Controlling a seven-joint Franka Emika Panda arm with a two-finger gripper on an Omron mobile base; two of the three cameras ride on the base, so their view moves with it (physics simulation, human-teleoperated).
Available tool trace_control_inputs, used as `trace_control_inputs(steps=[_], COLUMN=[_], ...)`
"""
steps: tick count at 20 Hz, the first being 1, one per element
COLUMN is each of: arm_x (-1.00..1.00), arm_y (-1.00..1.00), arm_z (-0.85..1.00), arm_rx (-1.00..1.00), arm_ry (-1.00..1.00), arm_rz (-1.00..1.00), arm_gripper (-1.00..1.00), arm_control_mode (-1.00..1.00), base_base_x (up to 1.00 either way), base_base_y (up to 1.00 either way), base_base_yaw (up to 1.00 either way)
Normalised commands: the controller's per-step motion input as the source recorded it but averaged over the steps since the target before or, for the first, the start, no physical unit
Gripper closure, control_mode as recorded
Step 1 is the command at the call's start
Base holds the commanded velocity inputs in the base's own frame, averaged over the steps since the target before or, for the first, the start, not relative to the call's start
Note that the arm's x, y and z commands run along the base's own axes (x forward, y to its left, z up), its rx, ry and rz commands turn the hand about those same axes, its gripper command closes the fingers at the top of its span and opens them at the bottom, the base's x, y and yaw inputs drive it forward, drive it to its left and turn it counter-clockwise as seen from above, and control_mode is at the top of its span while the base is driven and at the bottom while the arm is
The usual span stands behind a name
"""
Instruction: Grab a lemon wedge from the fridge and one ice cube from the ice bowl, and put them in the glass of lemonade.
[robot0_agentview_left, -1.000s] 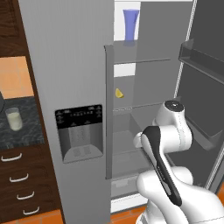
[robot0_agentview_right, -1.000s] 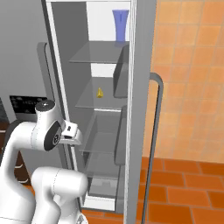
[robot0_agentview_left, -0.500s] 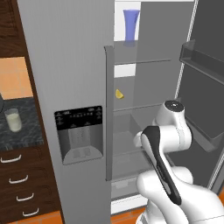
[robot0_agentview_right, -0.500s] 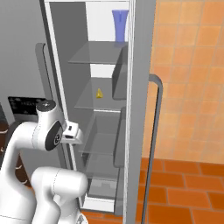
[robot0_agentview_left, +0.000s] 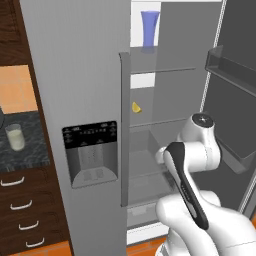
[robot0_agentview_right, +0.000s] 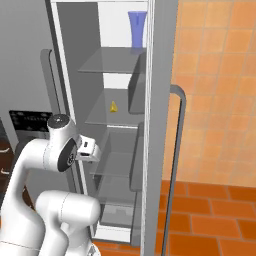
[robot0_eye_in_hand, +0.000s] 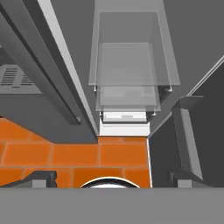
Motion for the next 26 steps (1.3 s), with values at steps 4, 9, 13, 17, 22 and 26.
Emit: trace_control_inputs(steps=[4,9,13,17,22,26], arm_x=[0.32,0.56,0.3,0.35,0.13,0.06], arm_y=[-0.05,0.0,-0.01,0.0,0.0,0.0], arm_z=[0.27,0.34,0.25,0.18,0.25,0.12], arm_rx=[0.0,0.0,0.0,0.0,0.0,-0.02], arm_ry=[-0.19,-0.14,-0.01,0.0,-0.01,-0.02], arm_rz=[0.01,0.03,0.02,0.03,0.06,0.03], arm_gripper=[-1.0,-1.0,-1.0,-1.0,-1.0,-1.0], arm_control_mode=[-1.0,-1.0,-1.0,-1.0,-1.0,-1.0], base_base_x=[0.0,0.0,0.0,0.0,0.0,0.0], base_base_y=[0.0,0.0,0.0,0.0,0.0,0.0], base_base_yaw=[0.0,0.0,0.0,0.0,0.0,0.0])
